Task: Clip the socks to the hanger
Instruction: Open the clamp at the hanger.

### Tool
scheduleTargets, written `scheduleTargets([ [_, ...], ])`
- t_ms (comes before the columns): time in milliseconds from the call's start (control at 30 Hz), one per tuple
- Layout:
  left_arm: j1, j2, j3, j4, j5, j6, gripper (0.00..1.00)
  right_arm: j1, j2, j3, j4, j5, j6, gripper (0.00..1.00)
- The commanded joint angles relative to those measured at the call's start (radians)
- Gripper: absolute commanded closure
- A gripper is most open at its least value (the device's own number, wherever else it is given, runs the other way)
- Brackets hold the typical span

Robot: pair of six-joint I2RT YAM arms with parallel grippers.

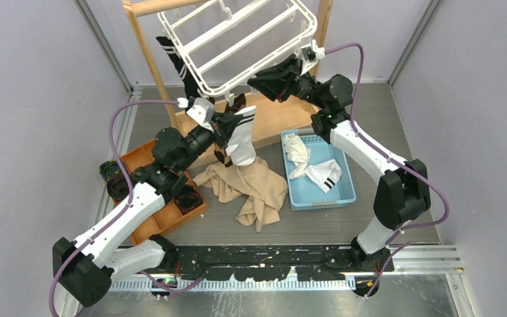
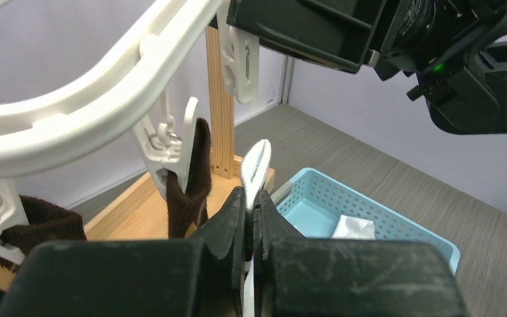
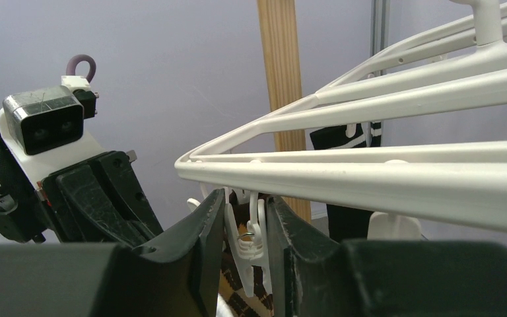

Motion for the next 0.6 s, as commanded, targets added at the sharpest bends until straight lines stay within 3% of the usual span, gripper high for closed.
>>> scheduleTargets([
  [0, 0.003, 0.017, 0.073, 0.029, -0.035, -0.032, 1.00, 0.009, -0.054, 0.027, -0.045, 0.003, 0.014, 0.98],
  [567, 0.003, 0.061, 0.119, 0.026, -0.031, -0.145, 1.00, 0.010, -0.039, 0.024, 0.076, -0.021, 0.130, 0.96],
])
